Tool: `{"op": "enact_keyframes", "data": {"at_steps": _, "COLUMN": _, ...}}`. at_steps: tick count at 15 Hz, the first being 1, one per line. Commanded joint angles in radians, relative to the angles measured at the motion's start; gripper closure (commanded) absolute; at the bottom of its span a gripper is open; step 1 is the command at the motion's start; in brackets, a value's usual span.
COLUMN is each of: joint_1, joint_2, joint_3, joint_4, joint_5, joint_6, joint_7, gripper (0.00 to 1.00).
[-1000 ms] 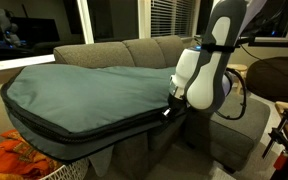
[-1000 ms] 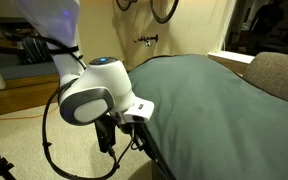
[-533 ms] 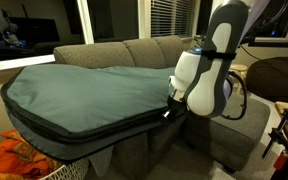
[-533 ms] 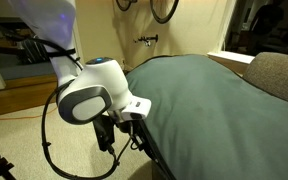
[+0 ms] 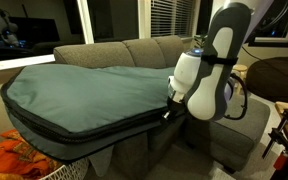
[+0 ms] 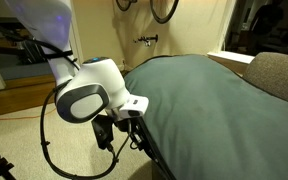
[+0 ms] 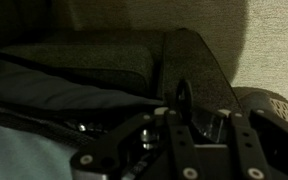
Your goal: Open the zip to the left
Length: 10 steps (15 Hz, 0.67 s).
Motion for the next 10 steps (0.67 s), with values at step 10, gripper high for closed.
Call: {"op": "enact_keyframes", "data": {"at_steps": 10, "joint_1": 0.135, "joint_2": -0.014, "joint_3": -0.059, "joint_4": -0.022, "joint_5": 0.042, "joint_6": 0.016, "joint_7": 0.014, "gripper": 0.98}}
